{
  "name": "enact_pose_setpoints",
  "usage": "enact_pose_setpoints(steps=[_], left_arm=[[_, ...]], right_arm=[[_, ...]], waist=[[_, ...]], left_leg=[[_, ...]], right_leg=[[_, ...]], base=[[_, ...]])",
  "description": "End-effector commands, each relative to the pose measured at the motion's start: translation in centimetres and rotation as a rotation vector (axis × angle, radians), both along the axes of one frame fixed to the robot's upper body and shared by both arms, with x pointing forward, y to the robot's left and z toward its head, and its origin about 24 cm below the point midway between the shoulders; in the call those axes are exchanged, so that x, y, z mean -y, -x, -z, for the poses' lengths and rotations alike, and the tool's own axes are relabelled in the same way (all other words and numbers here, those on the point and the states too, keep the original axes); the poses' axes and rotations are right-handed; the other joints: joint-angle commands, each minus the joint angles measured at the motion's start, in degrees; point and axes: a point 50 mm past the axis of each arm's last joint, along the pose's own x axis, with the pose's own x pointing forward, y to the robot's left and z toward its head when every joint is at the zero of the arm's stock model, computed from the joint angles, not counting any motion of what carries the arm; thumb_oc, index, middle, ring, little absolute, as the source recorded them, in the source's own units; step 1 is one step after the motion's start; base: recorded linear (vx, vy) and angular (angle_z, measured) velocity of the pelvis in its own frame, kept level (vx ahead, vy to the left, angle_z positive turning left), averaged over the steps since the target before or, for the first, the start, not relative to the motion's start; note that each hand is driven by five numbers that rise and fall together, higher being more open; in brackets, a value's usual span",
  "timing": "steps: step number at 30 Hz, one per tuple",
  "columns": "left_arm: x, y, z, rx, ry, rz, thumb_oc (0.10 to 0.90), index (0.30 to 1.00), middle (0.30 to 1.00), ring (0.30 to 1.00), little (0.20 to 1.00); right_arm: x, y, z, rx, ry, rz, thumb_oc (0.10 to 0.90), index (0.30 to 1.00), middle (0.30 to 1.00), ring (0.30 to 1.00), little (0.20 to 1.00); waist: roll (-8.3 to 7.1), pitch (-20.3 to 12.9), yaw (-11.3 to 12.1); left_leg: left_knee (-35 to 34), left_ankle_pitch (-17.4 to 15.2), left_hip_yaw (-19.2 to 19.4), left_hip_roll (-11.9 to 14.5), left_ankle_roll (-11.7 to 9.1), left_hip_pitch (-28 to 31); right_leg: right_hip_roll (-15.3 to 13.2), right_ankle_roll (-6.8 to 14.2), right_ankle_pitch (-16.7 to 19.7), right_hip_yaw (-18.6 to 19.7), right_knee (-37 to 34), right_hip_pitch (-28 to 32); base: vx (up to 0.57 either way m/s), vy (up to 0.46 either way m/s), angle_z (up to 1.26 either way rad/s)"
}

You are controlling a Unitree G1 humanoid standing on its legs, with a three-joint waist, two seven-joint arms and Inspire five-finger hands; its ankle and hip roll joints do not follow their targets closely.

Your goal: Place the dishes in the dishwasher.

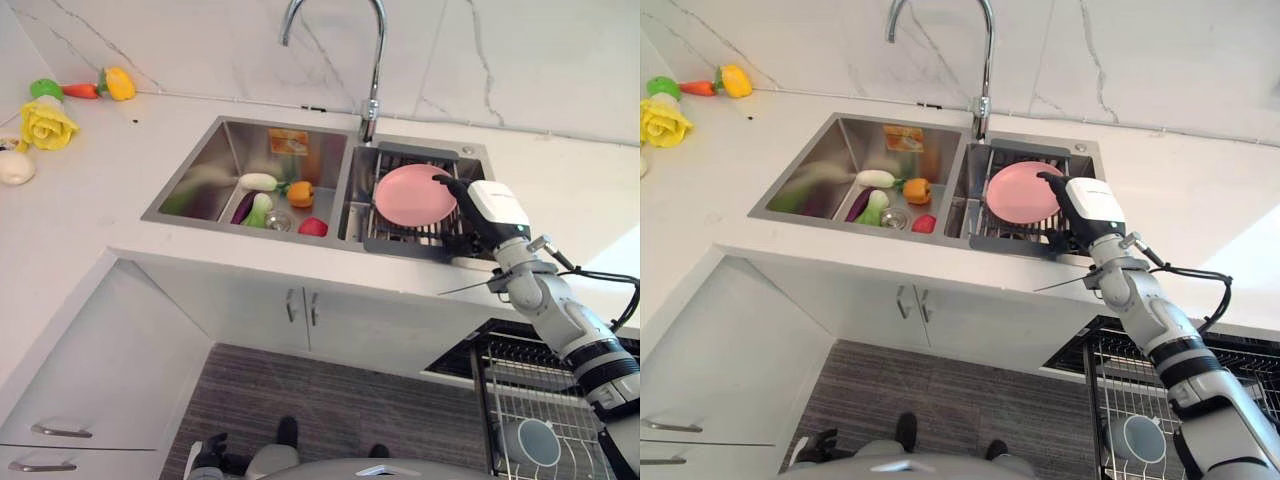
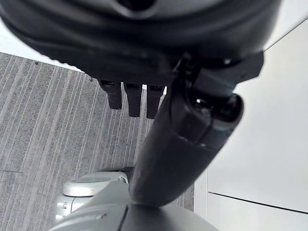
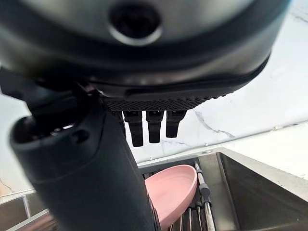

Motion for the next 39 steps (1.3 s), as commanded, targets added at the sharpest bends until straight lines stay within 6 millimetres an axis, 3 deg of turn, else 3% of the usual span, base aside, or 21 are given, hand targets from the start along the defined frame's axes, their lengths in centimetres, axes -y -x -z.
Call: enact_pose_setpoints(steps=[1, 12, 20, 27, 29, 30, 31, 36, 39], left_arm=[[0.4, -2.3, -0.3, 0.043, -0.011, 0.081, 0.800, 0.900, 0.900, 0.900, 0.900], [0.7, -2.1, -0.2, 0.038, -0.004, 0.090, 0.800, 0.900, 0.900, 0.900, 0.900], [1.3, -2.8, -0.3, 0.061, -0.005, 0.100, 0.800, 0.900, 0.900, 0.900, 0.900], [1.3, -3.7, -0.5, 0.092, -0.027, 0.105, 0.800, 0.900, 0.900, 0.900, 0.900], [1.4, -3.7, -0.5, 0.092, -0.032, 0.120, 0.800, 0.900, 0.900, 0.900, 0.900], [1.4, -3.7, -0.5, 0.092, -0.032, 0.120, 0.800, 0.900, 0.900, 0.900, 0.900], [1.5, -3.6, -0.5, 0.090, -0.033, 0.130, 0.800, 0.900, 0.900, 0.900, 0.900], [1.6, -3.5, -0.5, 0.084, -0.042, 0.142, 0.800, 0.900, 0.900, 0.900, 0.900], [1.8, -3.9, -0.5, 0.089, -0.047, 0.152, 0.800, 0.900, 0.900, 0.900, 0.900]], right_arm=[[-1.8, -1.7, -4.7, 0.172, 0.029, -0.079, 0.800, 0.900, 0.900, 0.900, 0.900], [-1.9, -2.4, -2.5, 0.063, 0.108, -0.078, 0.800, 0.900, 0.900, 0.900, 0.900], [-1.8, -4.5, -1.8, 0.065, 0.142, 0.028, 0.800, 0.900, 0.900, 0.900, 0.900], [-0.2, -5.7, -3.6, 0.139, 0.176, 0.148, 0.800, 0.900, 0.900, 0.900, 0.900], [1.4, -6.0, -4.2, 0.145, 0.195, 0.220, 0.704, 0.756, 0.756, 0.756, 0.756], [1.4, -6.0, -4.2, 0.145, 0.195, 0.220, 0.704, 0.756, 0.756, 0.756, 0.756], [2.0, -6.0, -4.6, 0.161, 0.191, 0.250, 0.400, 0.300, 0.300, 0.300, 0.300], [2.7, -5.5, -4.6, 0.234, 0.227, 0.283, 0.400, 0.300, 0.300, 0.300, 0.300], [1.8, -4.7, -5.1, 0.349, 0.263, 0.238, 0.400, 0.300, 0.300, 0.300, 0.300]], waist=[[-1.98, -1.28, 1.38], [-2.03, -0.72, 1.49], [-1.42, 1.73, 3.27], [0.26, 3.53, 5.13], [1.11, 3.70, 5.90], [1.11, 3.70, 5.90], [1.55, 3.53, 6.19], [2.00, 3.19, 6.23], [2.05, 2.88, 5.76]], left_leg=[[0.55, -4.89, 1.76, 0.63, -2.32, 1.00], [0.55, -4.73, 1.73, 0.88, -2.34, 0.84], [0.55, -3.55, 0.51, 0.25, -2.53, -1.96], [0.55, -1.71, -1.25, -0.73, -3.03, -6.28], [0.55, -1.26, -2.00, -1.21, -3.07, -7.55], [0.55, -1.26, -2.00, -1.21, -3.07, -7.55], [0.55, -1.20, -2.36, -1.43, -3.02, -7.68], [0.55, -1.52, -2.88, -1.83, -2.76, -7.28], [0.55, -1.99, -2.73, -1.90, -2.53, -6.74]], right_leg=[[-4.61, 4.48, -4.32, 1.76, 1.01, 1.67], [-4.55, 4.40, -4.22, 2.02, 1.01, 1.34], [-4.64, 4.41, -3.76, 1.16, 1.01, -0.46], [-5.17, 4.51, -3.01, -0.53, 1.01, -3.16], [-5.54, 4.62, -2.87, -1.40, 1.01, -3.74], [-5.54, 4.62, -2.87, -1.40, 1.01, -3.74], [-5.83, 4.74, -2.90, -2.02, 1.01, -3.52], [-6.21, 4.95, -3.07, -2.68, 1.01, -2.62], [-6.45, 5.09, -3.19, -2.78, 1.01, -2.19]], base=[[0.00, 0.000, 0.00], [0.00, 0.000, 0.00], [-0.03, -0.007, 0.00], [-0.05, 0.007, 0.18], [-0.03, 0.029, 0.25], [0.02, 0.027, 0.13], [0.02, 0.017, 0.05], [0.04, 0.019, 0.14], [0.03, 0.011, 0.08]])
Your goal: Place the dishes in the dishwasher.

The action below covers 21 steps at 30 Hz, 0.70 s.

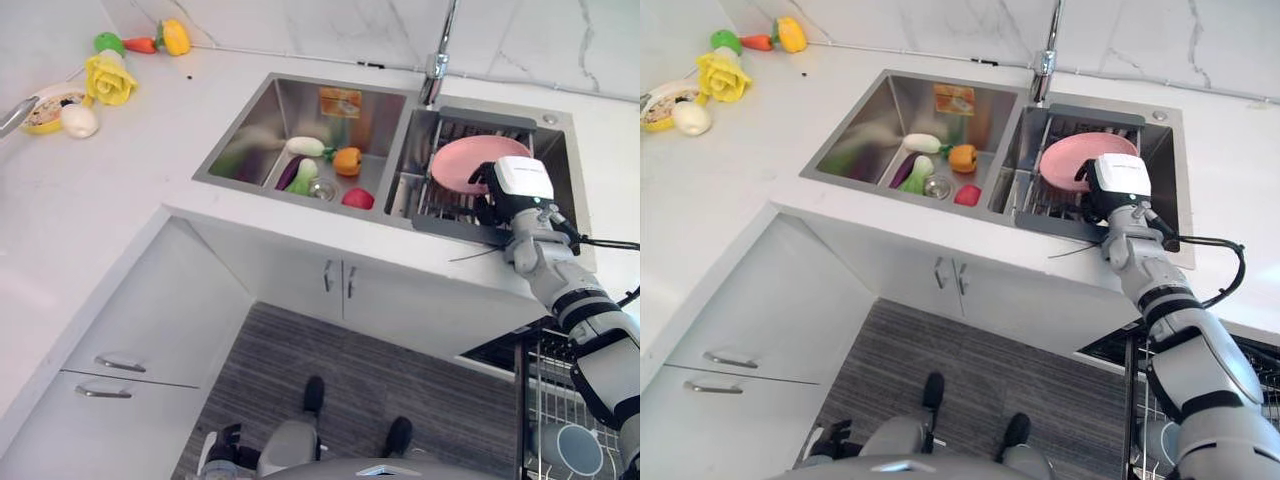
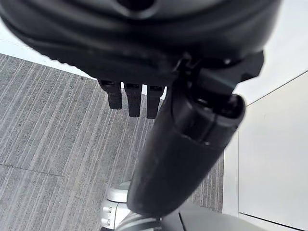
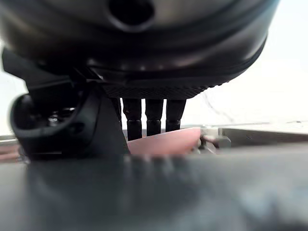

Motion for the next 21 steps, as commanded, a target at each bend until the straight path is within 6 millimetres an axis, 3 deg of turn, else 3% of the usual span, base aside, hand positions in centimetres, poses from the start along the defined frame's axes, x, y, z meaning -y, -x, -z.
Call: enact_pose_setpoints(steps=[1, 6, 11, 13, 14, 21], left_arm=[[-0.3, -2.9, -0.7, 0.064, -0.060, 0.092, 0.800, 0.900, 0.900, 0.900, 0.900], [-0.3, -3.9, -1.0, 0.088, -0.063, 0.084, 0.800, 0.900, 0.900, 0.900, 0.900], [-0.8, -4.2, -1.1, 0.093, -0.073, 0.070, 0.800, 0.900, 0.900, 0.900, 0.900], [-0.9, -4.2, -1.1, 0.092, -0.074, 0.069, 0.800, 0.900, 0.900, 0.900, 0.900], [-1.1, -4.2, -1.2, 0.090, -0.075, 0.063, 0.800, 0.900, 0.900, 0.900, 0.900], [-1.8, -3.7, -1.2, 0.077, -0.084, 0.060, 0.800, 0.900, 0.900, 0.900, 0.900]], right_arm=[[-1.4, -0.4, -3.3, 0.206, 0.034, -0.056, 0.400, 0.300, 0.300, 0.300, 0.300], [-3.4, 1.0, -6.8, 0.416, 0.070, -0.185, 0.400, 0.300, 0.300, 0.300, 0.300], [-4.2, 3.0, -10.2, 0.608, 0.046, -0.265, 0.400, 0.300, 0.300, 0.300, 0.300], [-4.3, 3.5, -10.7, 0.636, 0.039, -0.276, 0.400, 0.300, 0.300, 0.300, 0.300], [-4.3, 5.1, -12.2, 0.740, 0.021, -0.309, 0.400, 0.300, 0.300, 0.300, 0.300], [-4.3, 8.3, -13.7, 0.866, -0.003, -0.365, 0.400, 0.300, 0.300, 0.300, 0.300]], waist=[[-3.21, 0.61, 1.73], [-3.75, -0.02, 0.55], [-4.73, -0.87, -0.89], [-4.90, -1.02, -1.15], [-5.32, -1.69, -2.19], [-6.34, -2.71, -4.26]], left_leg=[[0.55, -4.67, 0.69, -0.62, -2.40, 2.07], [0.55, -5.40, 1.45, -0.29, -2.24, 3.21], [0.55, -6.10, 2.77, 0.50, -2.18, 4.61], [0.55, -6.19, 3.00, 0.66, -2.20, 4.84], [0.55, -6.51, 3.68, 1.09, -2.19, 5.70], [0.55, -7.33, 5.89, 2.21, -1.99, 7.54]], right_leg=[[-5.54, 5.04, -4.52, 1.83, 1.05, 3.84], [-5.60, 5.16, -4.68, 2.24, 1.05, 4.34], [-5.30, 5.24, -4.80, 3.29, 1.05, 4.63], [-5.22, 5.21, -4.84, 3.50, 1.05, 4.65], [-4.88, 5.12, -5.05, 4.34, 1.05, 4.74], [-3.96, 5.00, -5.15, 7.48, 1.05, 4.38]], base=[[0.01, -0.002, 0.04], [0.03, -0.004, 0.00], [0.03, -0.015, -0.02], [0.01, -0.008, -0.04], [0.02, -0.009, -0.08], [0.00, -0.003, -0.26]])
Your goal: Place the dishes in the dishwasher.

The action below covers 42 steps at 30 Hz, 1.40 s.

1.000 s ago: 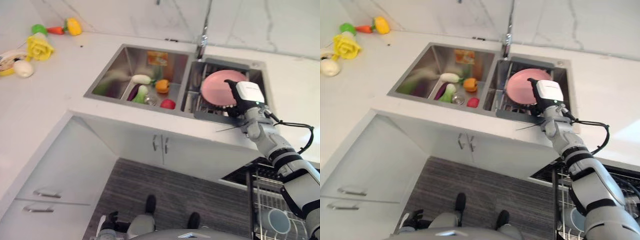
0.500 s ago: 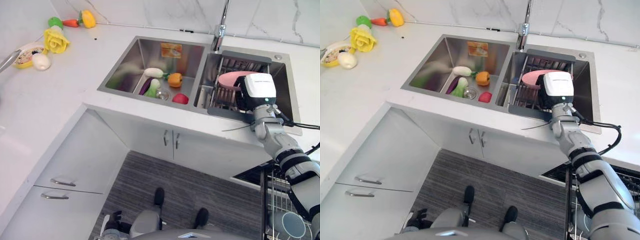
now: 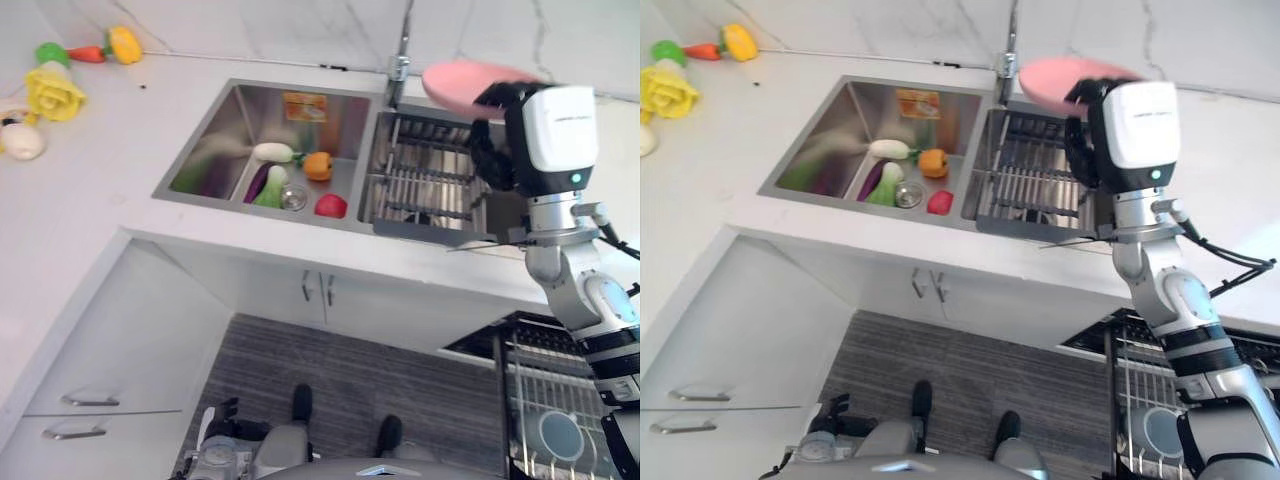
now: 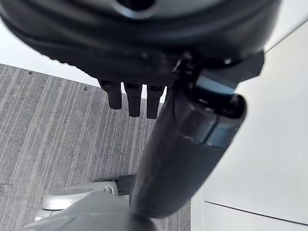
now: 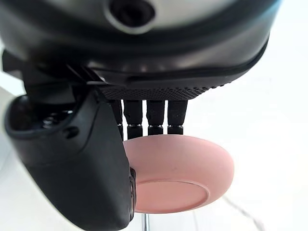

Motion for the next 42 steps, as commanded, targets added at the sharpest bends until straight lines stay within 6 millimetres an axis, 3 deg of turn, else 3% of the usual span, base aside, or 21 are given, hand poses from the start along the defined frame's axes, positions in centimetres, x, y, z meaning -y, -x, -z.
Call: enact_pose_setpoints(steps=[1, 2, 8, 10, 11, 12, 13, 16, 19, 22, 31, 32, 34, 36, 37, 40, 42], left_arm=[[-0.5, -0.6, -0.2, -0.022, -0.055, 0.088, 0.800, 0.900, 0.900, 0.900, 0.900], [-0.6, -0.6, -0.2, -0.023, -0.056, 0.090, 0.800, 0.900, 0.900, 0.900, 0.900], [-1.3, -0.3, -0.3, -0.025, -0.062, 0.098, 0.800, 0.900, 0.900, 0.900, 0.900], [-2.0, -0.2, -0.5, -0.013, -0.064, 0.082, 0.800, 0.900, 0.900, 0.900, 0.900], [-1.9, -0.2, -0.4, -0.014, -0.063, 0.083, 0.800, 0.900, 0.900, 0.900, 0.900], [-2.4, 0.0, -0.5, -0.014, -0.065, 0.068, 0.800, 0.900, 0.900, 0.900, 0.900], [-2.4, 0.0, -0.5, -0.014, -0.065, 0.068, 0.800, 0.900, 0.900, 0.900, 0.900], [-2.8, 0.7, -0.4, -0.030, -0.064, 0.052, 0.800, 0.900, 0.900, 0.900, 0.900], [-2.7, 1.1, -0.3, -0.043, -0.066, 0.079, 0.800, 0.900, 0.900, 0.900, 0.900], [-2.5, 1.0, -0.4, -0.035, -0.061, 0.120, 0.800, 0.900, 0.900, 0.900, 0.900], [-2.2, -1.0, -0.9, 0.028, -0.062, 0.131, 0.800, 0.900, 0.900, 0.900, 0.900], [-2.2, -2.5, -1.4, 0.070, -0.068, 0.126, 0.800, 0.900, 0.900, 0.900, 0.900], [-2.1, -3.1, -1.6, 0.088, -0.070, 0.126, 0.800, 0.900, 0.900, 0.900, 0.900], [-0.8, -4.0, -1.5, 0.085, -0.069, 0.155, 0.800, 0.900, 0.900, 0.900, 0.900], [-1.1, -4.0, -1.5, 0.071, -0.082, 0.156, 0.800, 0.900, 0.900, 0.900, 0.900], [-1.7, -3.7, -1.6, 0.057, -0.111, 0.196, 0.800, 0.900, 0.900, 0.900, 0.900], [-2.2, -3.1, -1.4, 0.045, -0.071, 0.102, 0.800, 0.900, 0.900, 0.900, 0.900]], right_arm=[[0.0, 2.8, -4.8, 0.279, 0.022, -0.053, 0.400, 0.300, 0.300, 0.300, 0.300], [0.0, 2.9, -4.7, 0.278, 0.022, -0.052, 0.400, 0.300, 0.300, 0.300, 0.300], [1.2, 5.5, -4.5, 0.291, 0.037, -0.029, 0.400, 0.300, 0.300, 0.300, 0.300], [2.7, 6.6, -4.7, 0.282, 0.119, 0.046, 0.400, 0.300, 0.300, 0.300, 0.300], [2.7, 6.7, -4.7, 0.281, 0.119, 0.047, 0.400, 0.300, 0.300, 0.300, 0.300], [3.1, 6.9, -4.8, 0.280, 0.119, 0.058, 0.400, 0.300, 0.300, 0.300, 0.300], [3.1, 6.9, -4.8, 0.280, 0.118, 0.058, 0.400, 0.300, 0.300, 0.300, 0.300], [3.5, 7.2, -4.4, 0.254, 0.098, 0.064, 0.400, 0.300, 0.300, 0.300, 0.300], [3.6, 6.8, -2.9, 0.164, 0.010, 0.026, 0.400, 0.300, 0.300, 0.300, 0.300], [3.8, 6.6, -1.2, 0.020, 0.067, 0.037, 0.400, 0.300, 0.300, 0.300, 0.300], [4.5, 5.0, 2.0, -0.183, 0.080, 0.068, 0.400, 0.300, 0.300, 0.300, 0.300], [5.2, 3.9, 3.2, -0.248, 0.069, 0.102, 0.400, 0.300, 0.300, 0.300, 0.300], [5.1, 3.3, 3.2, -0.261, 0.073, 0.103, 0.400, 0.300, 0.300, 0.300, 0.300], [5.6, 2.1, 4.9, -0.329, 0.011, 0.125, 0.400, 0.300, 0.300, 0.300, 0.300], [5.6, 2.0, 5.1, -0.347, 0.029, 0.132, 0.400, 0.300, 0.300, 0.300, 0.300], [7.3, 1.2, 5.6, -0.390, 0.019, 0.217, 0.400, 0.300, 0.300, 0.300, 0.300], [8.0, 0.6, 5.5, -0.397, 0.008, 0.253, 0.400, 0.300, 0.300, 0.300, 0.300]], waist=[[-2.46, -5.07, -0.68], [-2.50, -5.09, -0.47], [-3.01, -5.84, -4.20], [-3.11, -6.10, -7.25], [-3.04, -6.10, -6.88], [-3.00, -6.23, -8.64], [-3.00, -6.22, -8.32], [-2.74, -6.55, -10.88], [-2.35, -6.44, -12.38], [-2.05, -5.61, -14.36], [-2.32, -2.25, -15.25], [-3.20, 0.99, -14.44], [-3.63, 2.40, -14.03], [-4.55, 3.98, -12.96], [-4.84, 4.84, -12.42], [-4.63, 7.01, -10.47], [-4.05, 8.11, -9.72]], left_leg=[[0.54, -6.15, 2.63, 2.01, -1.80, 2.84], [0.54, -6.19, 2.78, 2.04, -1.80, 2.91], [0.54, -7.54, 7.76, 3.24, -0.83, 5.88], [0.54, -8.26, 10.95, 3.82, -0.55, 7.66], [0.54, -8.37, 11.28, 3.87, -0.55, 7.81], [0.54, -8.69, 13.47, 4.27, -0.36, 8.94], [0.54, -8.78, 13.85, 4.31, -0.37, 9.10], [0.54, -9.56, 17.62, 4.60, -0.03, 11.20], [0.54, -10.28, 20.70, 4.58, 0.45, 12.75], [0.54, -11.67, 24.33, 4.06, 1.10, 14.81], [0.86, -11.54, 26.72, 3.58, 1.32, 13.93], [1.53, -10.70, 26.57, 3.67, 1.08, 11.65], [2.57, -10.60, 26.28, 3.91, 0.92, 10.21], [3.81, -10.29, 25.59, 4.21, 0.62, 8.27], [4.45, -10.13, 24.98, 4.38, 0.47, 7.15], [5.63, -9.06, 23.70, 4.55, 0.01, 4.12], [6.84, -8.98, 22.55, 4.80, -0.29, 2.27]], right_leg=[[-3.53, 4.20, -4.54, 4.77, 1.02, 1.01], [-3.51, 4.20, -4.52, 4.93, 1.02, 1.00], [-2.39, 4.42, -3.60, 11.10, 1.02, -0.54], [-1.65, 4.73, -2.82, 15.03, 1.02, -1.69], [-1.60, 4.74, -2.78, 15.36, 1.02, -1.73], [-1.18, 4.90, -2.29, 17.76, 1.02, -2.48], [-1.11, 4.90, -2.24, 18.13, 1.02, -2.53], [-0.36, 5.23, -1.48, 22.02, 1.02, -3.53], [0.28, 5.34, -0.77, 25.34, 1.02, -4.59], [1.35, 5.99, -0.26, 29.51, 1.28, -5.45], [1.78, 6.79, 1.45, 32.06, 1.63, -8.65], [1.59, 6.82, 2.46, 31.84, 1.98, -10.76], [1.45, 6.74, 2.85, 31.53, 2.15, -11.61], [1.17, 6.49, 3.18, 30.66, 2.47, -12.46], [0.93, 6.45, 3.24, 30.29, 2.69, -12.98], [0.23, 6.22, 3.76, 28.89, 3.35, -14.67], [-0.43, 6.20, 3.47, 27.66, 3.63, -15.05]], base=[[0.00, 0.010, -0.30], [-0.01, 0.025, -0.41], [0.00, 0.040, -0.50], [0.04, 0.077, -0.90], [0.04, 0.084, -1.13], [0.02, 0.044, -0.99], [0.03, 0.063, -1.03], [0.03, 0.060, -0.78], [0.03, 0.057, -0.87], [0.01, 0.058, -0.80], [-0.08, 0.018, -0.36], [-0.19, -0.028, 0.00], [-0.21, -0.050, -0.09], [-0.14, -0.113, -0.04], [-0.09, -0.131, 0.05], [-0.11, -0.099, 0.05], [-0.06, -0.087, 0.28]])
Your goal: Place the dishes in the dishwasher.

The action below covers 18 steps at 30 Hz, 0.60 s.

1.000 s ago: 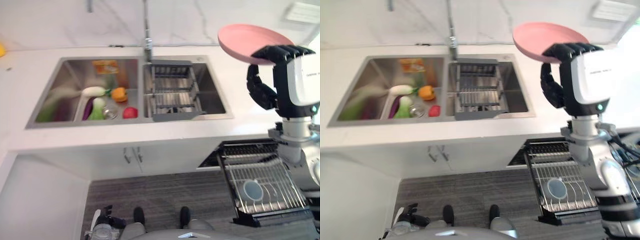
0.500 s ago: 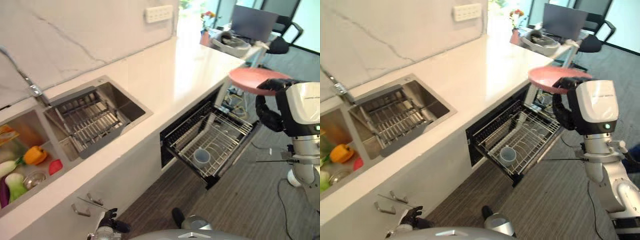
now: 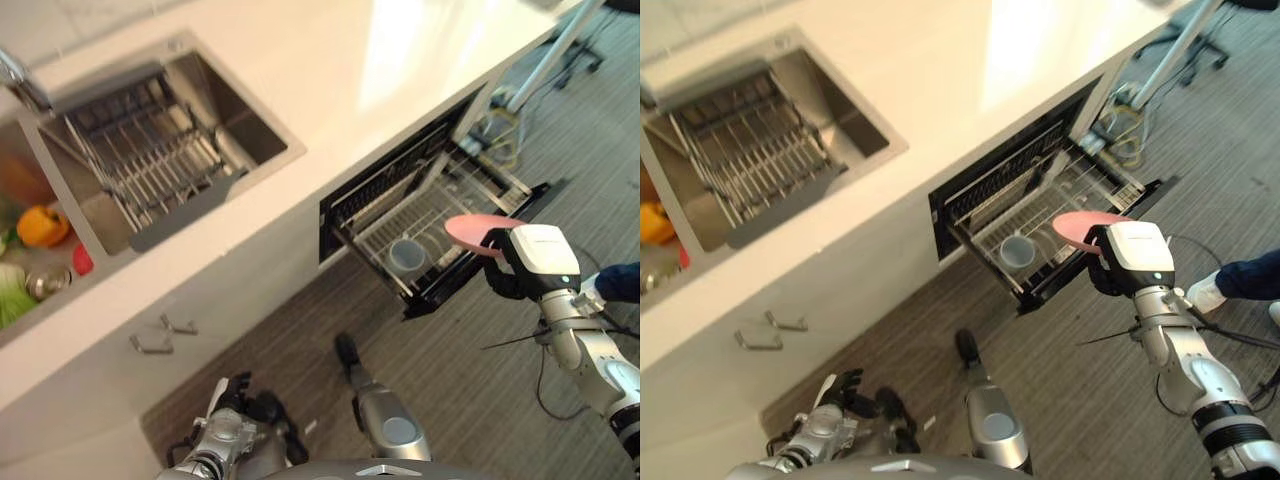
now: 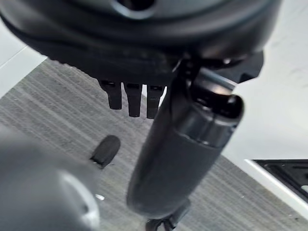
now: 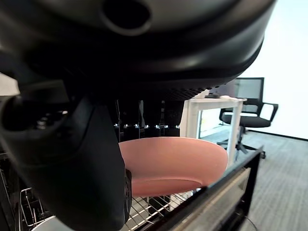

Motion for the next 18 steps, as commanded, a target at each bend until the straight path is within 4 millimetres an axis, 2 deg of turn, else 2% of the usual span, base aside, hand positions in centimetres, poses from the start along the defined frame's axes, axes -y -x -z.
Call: enact_pose_setpoints(steps=[1, 3, 4, 10, 11, 12, 14, 15, 18], left_arm=[[-3.4, 1.4, -0.2, -0.009, -0.037, -0.167, 0.800, 0.900, 0.900, 0.900, 0.900], [-3.3, 1.3, -0.3, -0.003, -0.042, -0.159, 0.800, 0.900, 0.900, 0.900, 0.900], [-3.0, 1.1, -0.3, -0.004, -0.055, -0.115, 0.800, 0.900, 0.900, 0.900, 0.900], [-2.4, 1.1, -0.2, 0.003, -0.037, -0.097, 0.800, 0.900, 0.900, 0.900, 0.900], [-1.9, 0.8, -0.2, 0.019, -0.019, -0.096, 0.800, 0.900, 0.900, 0.900, 0.900], [-1.2, 0.5, -0.2, 0.037, 0.002, -0.091, 0.800, 0.900, 0.900, 0.900, 0.900], [-1.0, 0.4, -0.2, 0.039, 0.009, -0.084, 0.800, 0.900, 0.900, 0.900, 0.900], [-0.6, 0.3, -0.2, 0.041, 0.017, -0.077, 0.800, 0.900, 0.900, 0.900, 0.900], [-0.3, 0.2, -0.2, 0.039, 0.020, -0.060, 0.800, 0.900, 0.900, 0.900, 0.900]], right_arm=[[2.7, -2.7, -6.4, 0.251, -0.010, 0.141, 0.400, 0.300, 0.300, 0.300, 0.300], [2.8, -3.1, -6.4, 0.247, -0.009, 0.152, 0.400, 0.300, 0.300, 0.300, 0.300], [3.1, -3.7, -6.5, 0.243, -0.012, 0.178, 0.400, 0.300, 0.300, 0.300, 0.300], [4.2, -4.1, -6.9, 0.246, 0.019, 0.232, 0.400, 0.300, 0.300, 0.300, 0.300], [4.1, -4.1, -7.5, 0.285, -0.022, 0.234, 0.400, 0.300, 0.300, 0.300, 0.300], [4.3, -3.9, -8.3, 0.327, -0.035, 0.237, 0.800, 0.900, 0.900, 0.900, 0.900], [4.3, -3.7, -8.7, 0.343, -0.050, 0.233, 0.800, 0.900, 0.900, 0.900, 0.900], [3.7, -3.6, -9.5, 0.399, -0.082, 0.204, 0.800, 0.900, 0.900, 0.900, 0.900], [3.7, -3.4, -9.6, 0.405, -0.092, 0.199, 0.800, 0.900, 0.900, 0.900, 0.900]], waist=[[0.70, -1.44, 3.19], [1.09, -1.31, 2.99], [1.97, -1.16, 3.44], [3.69, -1.02, 3.72], [4.41, -1.11, 3.92], [5.14, -1.23, 3.84], [5.46, -1.30, 3.83], [5.75, -1.67, 3.75], [5.81, -1.88, 3.84]], left_leg=[[6.96, -4.96, -7.44, 2.58, -1.26, -2.72], [6.89, -4.75, -7.83, 2.65, -1.39, -3.05], [6.59, -4.37, -8.14, 2.79, -1.60, -3.08], [5.86, -3.65, -8.90, 3.02, -2.07, -2.76], [5.56, -3.44, -9.41, 3.01, -2.18, -2.58], [5.24, -3.26, -9.98, 2.95, -2.25, -2.25], [5.07, -3.16, -10.33, 2.94, -2.30, -1.95], [4.96, -3.14, -10.53, 3.00, -2.35, -1.49], [4.87, -3.09, -10.84, 3.06, -2.40, -1.19]], right_leg=[[-3.01, 2.19, -3.71, -1.23, 3.75, 0.03], [-3.15, 2.09, -3.79, -1.80, 3.74, 0.03], [-3.27, 1.87, -3.94, -2.46, 3.70, 0.17], [-3.49, 1.48, -4.37, -3.80, 3.45, 1.08], [-3.60, 1.28, -4.76, -4.36, 3.45, 1.56], [-3.75, 1.08, -5.25, -5.11, 3.31, 2.41], [-3.80, 0.96, -5.44, -5.59, 3.17, 3.07], [-3.81, 0.81, -5.75, -5.98, 3.12, 3.79], [-3.69, 0.73, -5.93, -6.40, 2.98, 4.38]], base=[[-0.05, -0.115, 0.31], [-0.02, -0.067, 0.25], [0.00, -0.026, 0.28], [0.01, -0.030, 0.14], [0.02, -0.034, 0.24], [0.04, -0.044, 0.27], [0.03, -0.028, 0.31], [0.02, -0.023, 0.21], [0.02, -0.027, 0.11]])
